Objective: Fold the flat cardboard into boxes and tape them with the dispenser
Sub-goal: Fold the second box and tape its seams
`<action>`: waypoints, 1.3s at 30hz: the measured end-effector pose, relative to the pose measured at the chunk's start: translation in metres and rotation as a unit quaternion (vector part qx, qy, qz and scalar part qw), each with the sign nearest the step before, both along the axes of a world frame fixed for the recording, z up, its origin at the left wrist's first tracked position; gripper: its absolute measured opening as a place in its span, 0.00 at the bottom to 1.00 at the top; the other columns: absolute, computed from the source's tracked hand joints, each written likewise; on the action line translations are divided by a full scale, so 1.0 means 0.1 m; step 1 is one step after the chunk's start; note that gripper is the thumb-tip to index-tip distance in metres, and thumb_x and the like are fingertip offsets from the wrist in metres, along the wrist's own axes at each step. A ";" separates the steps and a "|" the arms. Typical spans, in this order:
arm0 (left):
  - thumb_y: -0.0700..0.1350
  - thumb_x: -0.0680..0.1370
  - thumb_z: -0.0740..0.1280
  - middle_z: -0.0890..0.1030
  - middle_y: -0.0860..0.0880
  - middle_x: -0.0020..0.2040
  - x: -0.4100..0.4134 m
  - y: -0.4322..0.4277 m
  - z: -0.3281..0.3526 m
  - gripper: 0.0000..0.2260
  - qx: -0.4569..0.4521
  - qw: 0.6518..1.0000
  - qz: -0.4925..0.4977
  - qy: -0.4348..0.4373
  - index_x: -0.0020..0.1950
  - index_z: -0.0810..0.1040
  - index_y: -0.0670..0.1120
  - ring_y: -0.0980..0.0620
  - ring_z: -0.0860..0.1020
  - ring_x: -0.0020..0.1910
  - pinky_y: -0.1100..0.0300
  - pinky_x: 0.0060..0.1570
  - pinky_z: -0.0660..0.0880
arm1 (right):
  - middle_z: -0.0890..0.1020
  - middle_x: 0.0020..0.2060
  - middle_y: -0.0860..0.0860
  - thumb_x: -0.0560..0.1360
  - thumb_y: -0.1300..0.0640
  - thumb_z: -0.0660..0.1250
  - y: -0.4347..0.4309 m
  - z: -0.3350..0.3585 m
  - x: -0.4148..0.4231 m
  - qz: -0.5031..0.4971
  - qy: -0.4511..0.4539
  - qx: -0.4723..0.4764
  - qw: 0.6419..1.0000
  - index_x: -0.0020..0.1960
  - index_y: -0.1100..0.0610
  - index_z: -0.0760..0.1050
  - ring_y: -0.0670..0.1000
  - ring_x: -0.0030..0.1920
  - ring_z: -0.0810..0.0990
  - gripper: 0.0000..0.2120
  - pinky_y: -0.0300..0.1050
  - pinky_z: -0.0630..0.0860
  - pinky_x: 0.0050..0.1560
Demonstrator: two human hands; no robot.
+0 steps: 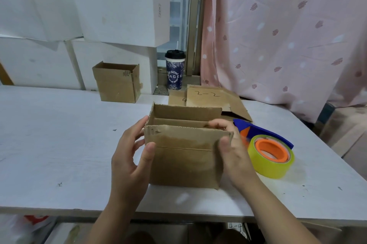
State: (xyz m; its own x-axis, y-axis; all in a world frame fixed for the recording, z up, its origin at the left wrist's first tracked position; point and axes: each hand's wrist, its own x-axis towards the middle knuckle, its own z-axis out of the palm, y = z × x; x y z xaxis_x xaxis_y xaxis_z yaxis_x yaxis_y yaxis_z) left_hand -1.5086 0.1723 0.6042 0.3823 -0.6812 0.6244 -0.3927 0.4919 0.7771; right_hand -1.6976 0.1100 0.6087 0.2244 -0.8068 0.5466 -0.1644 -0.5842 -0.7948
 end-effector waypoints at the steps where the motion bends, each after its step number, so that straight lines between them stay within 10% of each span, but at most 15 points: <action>1: 0.59 0.75 0.57 0.73 0.61 0.62 0.00 0.00 0.00 0.19 -0.009 1.000 0.007 -0.009 0.65 0.68 0.59 0.62 0.74 0.60 0.70 0.53 0.72 | 0.77 0.59 0.45 0.68 0.22 0.51 -0.01 -0.02 -0.02 0.036 -0.042 0.070 0.996 0.61 0.40 0.73 0.41 0.59 0.75 0.32 0.36 0.69 0.60; 4: 0.56 0.78 0.54 0.72 0.63 0.60 -0.01 -0.02 0.00 0.17 -0.040 0.998 0.032 -0.041 0.66 0.67 0.56 0.69 0.72 0.58 0.77 0.52 0.68 | 0.78 0.61 0.42 0.67 0.24 0.49 -0.06 0.02 -0.05 0.057 -0.081 0.165 0.981 0.63 0.34 0.73 0.37 0.63 0.73 0.31 0.45 0.66 0.68; 8: 0.64 0.79 0.48 0.78 0.53 0.56 -0.04 -0.03 -0.02 0.25 -0.038 0.996 0.027 -0.069 0.60 0.74 0.50 0.54 0.75 0.58 0.62 0.55 0.71 | 0.76 0.57 0.31 0.76 0.38 0.58 -0.07 0.18 -0.08 0.074 -0.020 0.156 0.985 0.60 0.39 0.76 0.28 0.58 0.72 0.16 0.23 0.68 0.52; 11: 0.62 0.77 0.52 0.78 0.58 0.54 -0.02 -0.05 -0.01 0.19 0.008 0.999 0.021 -0.035 0.56 0.76 0.55 0.55 0.75 0.57 0.62 0.54 0.71 | 0.70 0.65 0.31 0.72 0.48 0.60 -0.08 0.19 -0.09 0.083 0.024 0.122 0.989 0.54 0.45 0.80 0.30 0.65 0.66 0.15 0.26 0.64 0.59; 17: 0.60 0.73 0.58 0.78 0.63 0.36 0.07 -0.07 0.05 0.10 0.061 0.996 0.046 -0.038 0.38 0.75 0.59 0.60 0.75 0.43 0.73 0.40 0.67 | 0.69 0.68 0.36 0.71 0.24 0.46 0.03 0.03 -0.07 0.052 -0.001 0.071 0.996 0.61 0.43 0.75 0.39 0.71 0.63 0.34 0.42 0.61 0.71; 21: 0.55 0.73 0.63 0.81 0.57 0.41 0.04 -0.07 0.06 0.09 0.094 0.995 0.029 0.008 0.42 0.80 0.52 0.58 0.76 0.44 0.71 0.38 0.69 | 0.76 0.61 0.38 0.70 0.38 0.64 0.02 0.01 -0.05 0.030 -0.038 0.067 0.997 0.64 0.43 0.70 0.42 0.65 0.72 0.24 0.47 0.71 0.64; 30: 0.50 0.73 0.71 0.78 0.60 0.53 -0.08 -0.01 0.14 0.12 0.131 0.979 0.077 0.135 0.55 0.74 0.57 0.59 0.77 0.51 0.65 0.43 0.73 | 0.64 0.65 0.38 0.69 0.53 0.64 0.04 -0.03 0.08 -0.040 -0.067 0.039 0.996 0.67 0.32 0.58 0.37 0.59 0.70 0.31 0.28 0.67 0.56; 39: 0.36 0.72 0.72 0.79 0.41 0.60 -0.27 -0.03 0.23 0.15 -0.009 0.919 0.213 -0.333 0.58 0.80 0.40 0.42 0.78 0.54 0.50 0.55 0.72 | 0.75 0.49 0.42 0.72 0.57 0.59 0.15 -0.02 0.24 -0.119 -0.035 -0.008 0.992 0.58 0.37 0.71 0.43 0.56 0.68 0.19 0.30 0.62 0.58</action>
State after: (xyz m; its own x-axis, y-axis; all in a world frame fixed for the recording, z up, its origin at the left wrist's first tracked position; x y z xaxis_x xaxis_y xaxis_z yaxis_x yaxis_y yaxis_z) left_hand -1.5359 0.1691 0.6267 0.1408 -0.5449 0.8266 -0.9378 0.1943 0.2878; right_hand -1.6735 0.1246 0.6068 -0.0094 -0.8232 0.5677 -0.2445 -0.5486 -0.7995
